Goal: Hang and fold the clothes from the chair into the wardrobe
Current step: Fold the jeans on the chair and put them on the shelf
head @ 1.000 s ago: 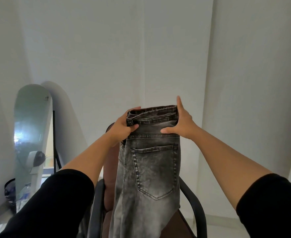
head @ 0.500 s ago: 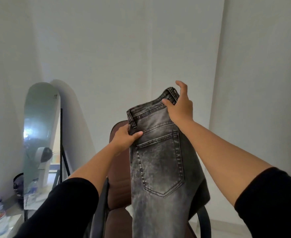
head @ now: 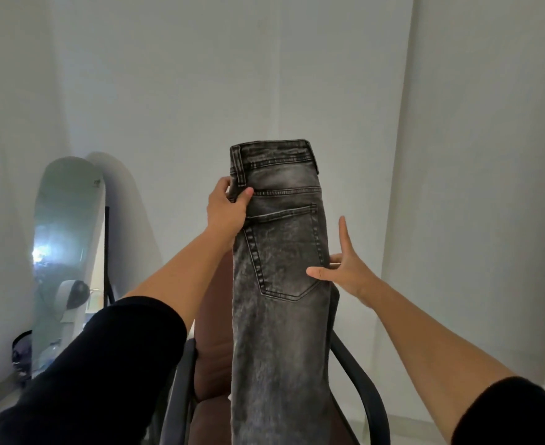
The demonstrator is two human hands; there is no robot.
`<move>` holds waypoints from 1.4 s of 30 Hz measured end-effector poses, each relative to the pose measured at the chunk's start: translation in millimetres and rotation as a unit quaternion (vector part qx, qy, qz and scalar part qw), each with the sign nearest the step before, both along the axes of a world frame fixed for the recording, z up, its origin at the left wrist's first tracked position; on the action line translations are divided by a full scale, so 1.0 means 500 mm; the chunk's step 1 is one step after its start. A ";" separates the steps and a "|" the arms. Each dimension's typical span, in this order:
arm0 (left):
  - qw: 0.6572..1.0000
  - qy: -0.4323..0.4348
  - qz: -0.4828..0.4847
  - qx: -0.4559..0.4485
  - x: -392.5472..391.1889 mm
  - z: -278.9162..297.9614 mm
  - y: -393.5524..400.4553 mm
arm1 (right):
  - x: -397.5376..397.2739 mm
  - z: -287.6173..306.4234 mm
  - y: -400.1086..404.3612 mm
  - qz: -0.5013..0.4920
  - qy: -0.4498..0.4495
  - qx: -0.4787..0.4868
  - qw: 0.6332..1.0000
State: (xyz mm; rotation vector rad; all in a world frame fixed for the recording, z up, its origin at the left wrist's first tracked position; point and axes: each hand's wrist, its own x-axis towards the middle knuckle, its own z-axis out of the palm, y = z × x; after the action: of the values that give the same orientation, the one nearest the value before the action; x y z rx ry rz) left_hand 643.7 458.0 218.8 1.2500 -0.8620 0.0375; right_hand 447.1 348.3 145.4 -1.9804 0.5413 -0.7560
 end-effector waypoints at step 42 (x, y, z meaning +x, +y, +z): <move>0.973 -0.020 -0.205 0.100 0.000 -0.199 0.052 | 0.103 0.171 0.057 -0.032 -0.246 0.026 0.968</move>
State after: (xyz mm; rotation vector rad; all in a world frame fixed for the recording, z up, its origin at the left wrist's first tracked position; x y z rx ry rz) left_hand 643.6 483.9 119.1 1.2365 -1.1664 -0.3642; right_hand 498.7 377.1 231.0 -1.6482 0.3228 -1.2139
